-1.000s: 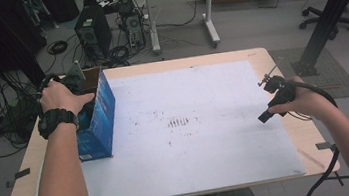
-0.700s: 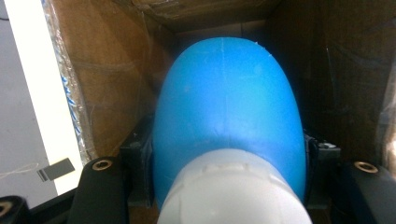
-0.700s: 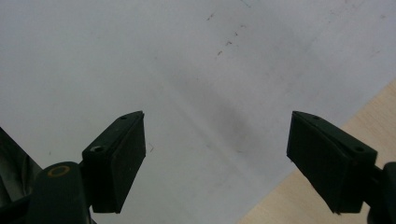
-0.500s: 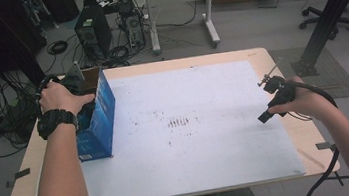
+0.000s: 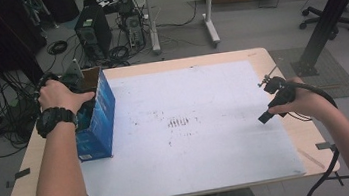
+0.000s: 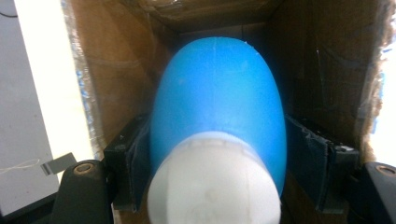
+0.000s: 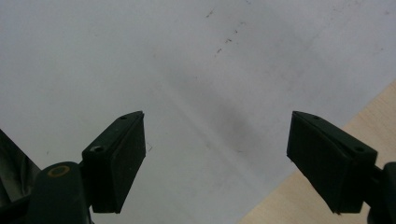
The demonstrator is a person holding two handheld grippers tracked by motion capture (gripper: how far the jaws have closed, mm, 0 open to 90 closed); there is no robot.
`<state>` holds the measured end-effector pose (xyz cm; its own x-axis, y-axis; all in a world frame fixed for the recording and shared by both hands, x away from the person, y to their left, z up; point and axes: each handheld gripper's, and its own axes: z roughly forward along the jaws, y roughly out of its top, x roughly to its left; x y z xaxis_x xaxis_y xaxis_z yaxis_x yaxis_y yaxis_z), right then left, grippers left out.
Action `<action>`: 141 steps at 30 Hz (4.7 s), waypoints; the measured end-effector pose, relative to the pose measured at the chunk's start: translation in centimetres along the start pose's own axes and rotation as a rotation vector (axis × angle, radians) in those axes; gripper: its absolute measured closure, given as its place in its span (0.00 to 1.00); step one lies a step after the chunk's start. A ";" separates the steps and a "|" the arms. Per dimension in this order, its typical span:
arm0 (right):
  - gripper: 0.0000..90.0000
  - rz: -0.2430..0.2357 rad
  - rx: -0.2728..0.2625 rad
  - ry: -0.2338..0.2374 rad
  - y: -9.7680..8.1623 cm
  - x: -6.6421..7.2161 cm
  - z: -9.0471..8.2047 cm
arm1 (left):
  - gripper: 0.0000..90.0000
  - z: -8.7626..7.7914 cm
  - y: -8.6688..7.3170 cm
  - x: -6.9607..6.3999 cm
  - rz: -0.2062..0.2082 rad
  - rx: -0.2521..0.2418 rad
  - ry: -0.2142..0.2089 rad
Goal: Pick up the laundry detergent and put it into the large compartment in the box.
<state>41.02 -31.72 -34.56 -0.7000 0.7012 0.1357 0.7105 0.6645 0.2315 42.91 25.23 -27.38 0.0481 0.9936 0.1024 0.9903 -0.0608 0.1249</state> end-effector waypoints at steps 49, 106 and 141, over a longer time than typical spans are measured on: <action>0.22 -0.006 -0.006 0.005 0.2 0.3 0.2 | 0.26 -5.2 0.2 -0.7 0.014 -0.026 0.036; 0.22 0.004 -0.012 0.006 -0.4 -0.1 0.0 | 0.25 -9.2 1.3 -8.2 0.381 -0.135 -0.051; 0.22 0.007 -0.003 0.008 -0.4 -0.1 0.2 | 0.22 -6.7 1.4 -14.3 0.708 -0.129 -0.105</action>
<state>40.82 -32.07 -34.87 -0.6953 0.7039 0.1449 0.7154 0.6585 0.2337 42.73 10.27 -22.02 0.6902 0.7157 0.1070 0.6944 -0.6967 0.1801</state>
